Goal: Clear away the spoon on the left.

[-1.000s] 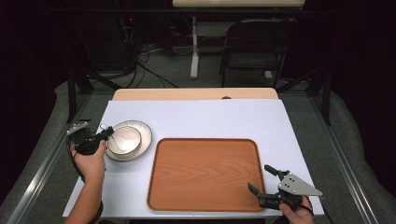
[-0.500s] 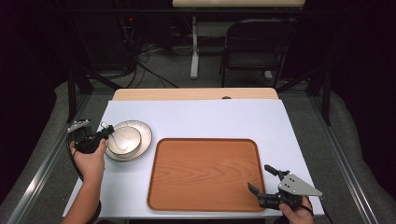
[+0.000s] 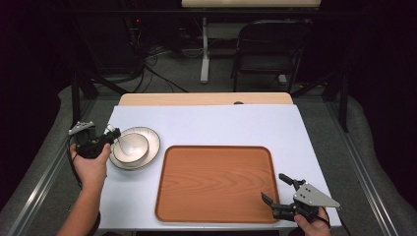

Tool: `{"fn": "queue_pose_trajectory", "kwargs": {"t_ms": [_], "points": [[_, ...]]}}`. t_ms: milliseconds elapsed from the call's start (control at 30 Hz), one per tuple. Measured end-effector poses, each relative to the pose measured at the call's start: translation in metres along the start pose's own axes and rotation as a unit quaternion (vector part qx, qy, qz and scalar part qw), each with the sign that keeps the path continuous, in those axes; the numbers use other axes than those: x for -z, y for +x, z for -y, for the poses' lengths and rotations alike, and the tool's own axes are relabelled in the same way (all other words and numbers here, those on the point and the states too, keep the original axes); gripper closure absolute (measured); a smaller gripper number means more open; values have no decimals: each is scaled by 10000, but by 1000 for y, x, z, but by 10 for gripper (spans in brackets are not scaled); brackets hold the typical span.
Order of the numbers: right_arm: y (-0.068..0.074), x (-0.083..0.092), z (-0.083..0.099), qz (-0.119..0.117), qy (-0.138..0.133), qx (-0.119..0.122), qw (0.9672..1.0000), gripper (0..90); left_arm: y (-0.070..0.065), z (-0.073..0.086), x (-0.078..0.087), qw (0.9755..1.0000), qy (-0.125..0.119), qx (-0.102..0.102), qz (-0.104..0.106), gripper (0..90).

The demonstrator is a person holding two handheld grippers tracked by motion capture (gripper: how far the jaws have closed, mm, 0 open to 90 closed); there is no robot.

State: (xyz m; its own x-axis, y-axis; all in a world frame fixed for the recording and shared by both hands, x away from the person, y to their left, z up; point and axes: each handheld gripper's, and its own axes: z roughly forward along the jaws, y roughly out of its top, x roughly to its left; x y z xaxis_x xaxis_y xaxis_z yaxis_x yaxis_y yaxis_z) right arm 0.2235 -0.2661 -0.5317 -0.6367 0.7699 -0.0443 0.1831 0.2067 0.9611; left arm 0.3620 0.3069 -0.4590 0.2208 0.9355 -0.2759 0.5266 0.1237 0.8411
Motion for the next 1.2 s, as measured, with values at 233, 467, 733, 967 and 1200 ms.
{"fn": "queue_pose_trajectory", "kwargs": {"t_ms": [233, 467, 733, 967, 1200], "points": [[0, 0, 0, 1, -5, 9, 10000, 144, -11, -9, 8, 9995, 19, -287, 101, 855], [0, 0, 0, 1, -6, 13, 10000, 144, -22, -14, 14, 9984, 183, -419, 342, 855], [0, 0, 0, 1, -8, 5, 10000, 144, -42, -17, 24, 9943, 334, -835, 581, 855], [0, 0, 0, 2, -9, 8, 10000, 144, -56, -18, 30, 9897, 492, -1077, 802, 855], [1, 0, 0, 5, -2, 8, 10000, 144, -70, -17, 33, 9857, 567, -1221, 1017, 855]]}}
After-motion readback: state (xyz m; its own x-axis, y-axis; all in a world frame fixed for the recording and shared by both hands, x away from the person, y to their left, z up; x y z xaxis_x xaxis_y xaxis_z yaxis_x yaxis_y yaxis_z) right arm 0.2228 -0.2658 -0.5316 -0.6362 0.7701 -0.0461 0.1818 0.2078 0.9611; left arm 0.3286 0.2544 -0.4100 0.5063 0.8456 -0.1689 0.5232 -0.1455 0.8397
